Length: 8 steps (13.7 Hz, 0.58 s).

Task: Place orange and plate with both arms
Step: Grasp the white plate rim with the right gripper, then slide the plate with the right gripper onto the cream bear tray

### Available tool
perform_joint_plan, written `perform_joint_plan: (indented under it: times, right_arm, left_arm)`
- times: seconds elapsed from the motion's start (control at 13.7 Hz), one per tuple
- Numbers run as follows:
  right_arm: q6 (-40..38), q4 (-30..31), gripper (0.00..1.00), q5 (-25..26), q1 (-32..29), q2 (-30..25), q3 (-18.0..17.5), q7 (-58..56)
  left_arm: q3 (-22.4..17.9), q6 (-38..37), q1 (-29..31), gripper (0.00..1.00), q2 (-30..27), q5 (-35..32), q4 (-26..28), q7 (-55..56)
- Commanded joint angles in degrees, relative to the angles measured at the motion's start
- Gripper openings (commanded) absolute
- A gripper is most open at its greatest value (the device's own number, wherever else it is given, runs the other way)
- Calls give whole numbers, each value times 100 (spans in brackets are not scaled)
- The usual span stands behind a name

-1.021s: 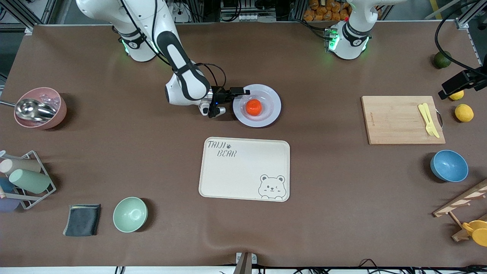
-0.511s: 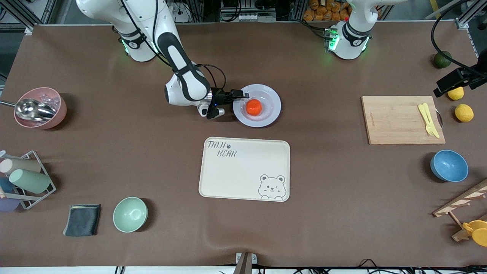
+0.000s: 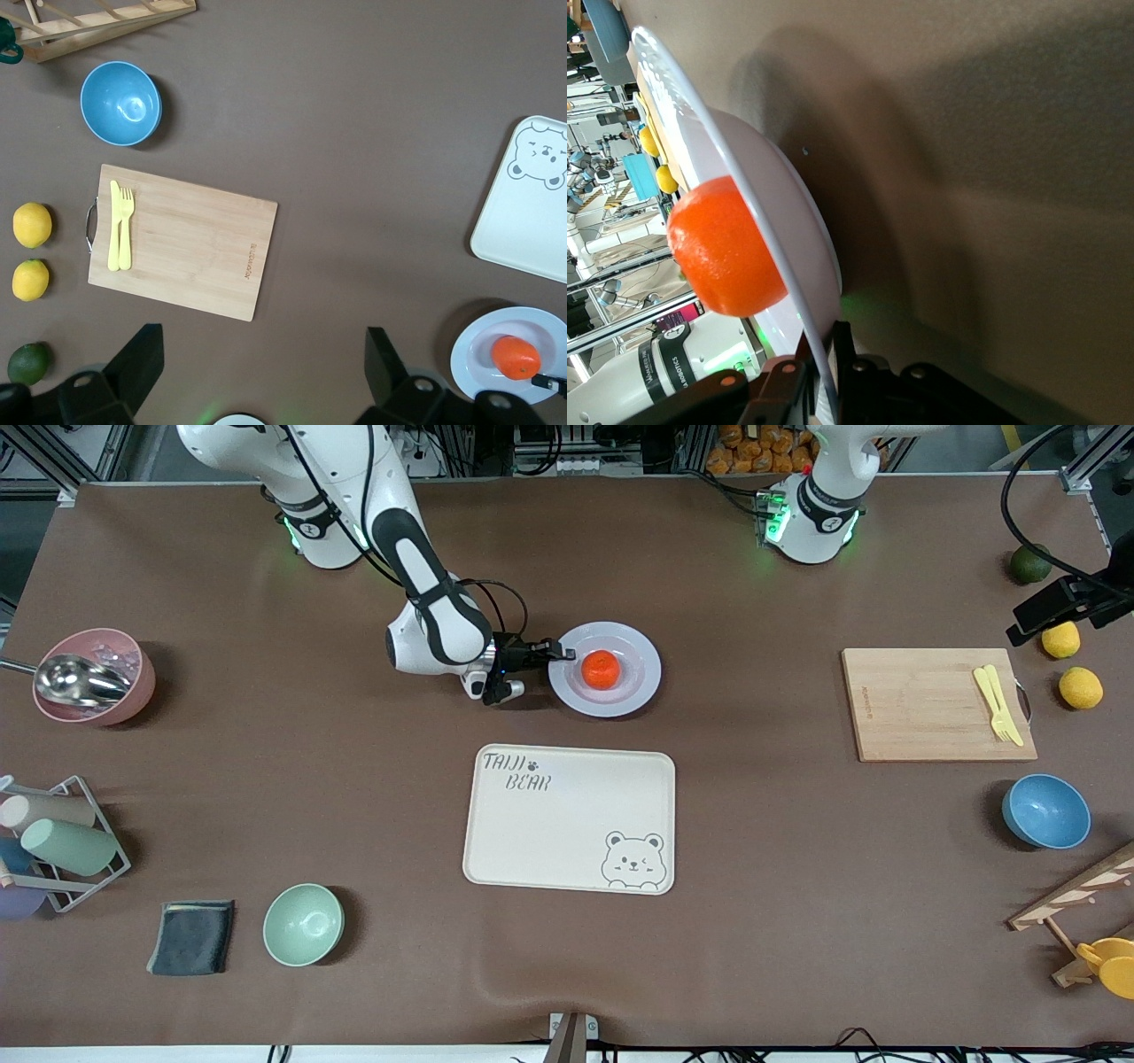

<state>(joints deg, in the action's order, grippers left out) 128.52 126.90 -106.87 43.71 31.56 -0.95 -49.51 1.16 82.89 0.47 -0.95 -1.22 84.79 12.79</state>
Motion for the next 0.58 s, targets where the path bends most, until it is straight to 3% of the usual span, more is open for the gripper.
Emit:
perform_joint_plan:
  times: [0.0, 0.51]
  right_arm:
    - [-10, -52, 0, -159, -21, -53, -11, -77]
    - [-28, -261, 0, -159, -65, -510, -11, 729]
  left_arm:
    - [33, -80, 6, 100, -159, -124, 55, 4]
    - [112, -36, -12, 100, -80, -45, -16, -75]
